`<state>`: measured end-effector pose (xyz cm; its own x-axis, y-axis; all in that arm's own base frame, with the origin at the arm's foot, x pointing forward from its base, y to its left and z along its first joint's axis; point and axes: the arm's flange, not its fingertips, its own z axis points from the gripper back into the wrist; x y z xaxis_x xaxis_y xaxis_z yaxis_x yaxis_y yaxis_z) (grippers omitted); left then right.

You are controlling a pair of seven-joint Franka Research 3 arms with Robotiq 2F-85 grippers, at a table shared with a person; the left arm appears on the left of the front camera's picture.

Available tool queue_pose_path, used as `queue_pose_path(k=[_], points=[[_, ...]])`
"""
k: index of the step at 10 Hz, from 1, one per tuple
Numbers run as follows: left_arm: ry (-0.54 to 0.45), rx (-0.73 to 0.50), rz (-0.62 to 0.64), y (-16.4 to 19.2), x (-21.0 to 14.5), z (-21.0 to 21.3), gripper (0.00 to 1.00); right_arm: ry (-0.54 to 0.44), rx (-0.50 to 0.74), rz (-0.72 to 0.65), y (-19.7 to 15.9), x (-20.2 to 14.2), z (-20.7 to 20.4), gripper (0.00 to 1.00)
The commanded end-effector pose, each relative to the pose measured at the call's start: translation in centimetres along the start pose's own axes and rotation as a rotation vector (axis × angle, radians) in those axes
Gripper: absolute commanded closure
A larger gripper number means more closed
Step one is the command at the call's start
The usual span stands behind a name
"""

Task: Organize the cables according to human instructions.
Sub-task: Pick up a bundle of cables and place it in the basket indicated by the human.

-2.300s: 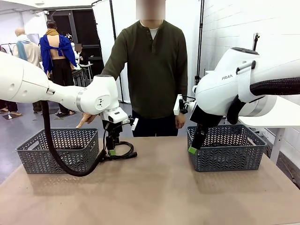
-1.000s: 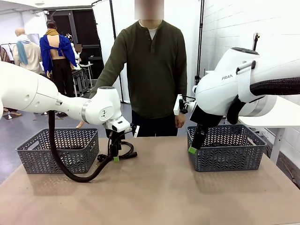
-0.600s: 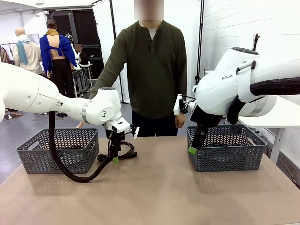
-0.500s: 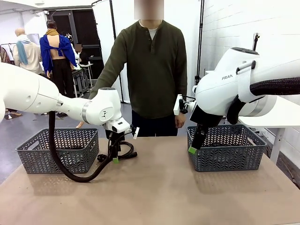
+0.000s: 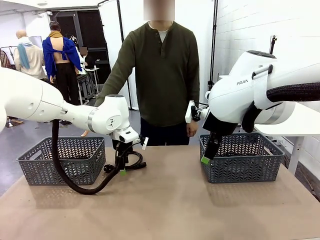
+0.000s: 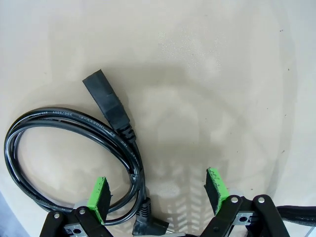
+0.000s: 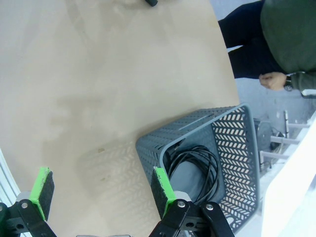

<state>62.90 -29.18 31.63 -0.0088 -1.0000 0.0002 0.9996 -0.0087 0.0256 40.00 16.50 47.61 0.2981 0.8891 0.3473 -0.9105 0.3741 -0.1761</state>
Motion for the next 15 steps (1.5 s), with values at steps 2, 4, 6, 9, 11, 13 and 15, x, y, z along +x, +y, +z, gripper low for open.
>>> queue_pose_path(k=[2,4,6,9,11,13,15], points=[[-0.002,-0.003,-0.015,0.41,-0.13,-0.12,0.0,0.005,-0.01,-0.008,0.02,0.0,-0.11,0.0],[0.001,-0.014,-0.019,0.43,-0.14,-0.44,0.0,0.005,-0.01,-0.008,0.02,0.0,-0.11,0.0],[-0.001,-0.023,-0.02,0.49,-0.14,-0.45,0.35,0.005,-0.01,-0.008,0.02,0.0,-0.11,0.0],[-0.003,-0.029,-0.015,0.61,-0.07,-0.35,0.91,0.005,-0.01,-0.008,0.02,0.0,-0.11,0.0],[-0.003,-0.031,-0.017,0.7,0.0,-0.26,1.0,0.005,-0.01,-0.008,0.02,0.0,-0.11,0.0],[0.002,-0.03,-0.011,0.84,-0.01,-0.18,1.0,0.005,-0.01,-0.008,0.02,0.0,-0.11,0.0],[0.005,-0.025,-0.014,0.83,0.02,-0.13,1.0,0.005,-0.01,-0.008,0.02,0.0,-0.11,0.0]])
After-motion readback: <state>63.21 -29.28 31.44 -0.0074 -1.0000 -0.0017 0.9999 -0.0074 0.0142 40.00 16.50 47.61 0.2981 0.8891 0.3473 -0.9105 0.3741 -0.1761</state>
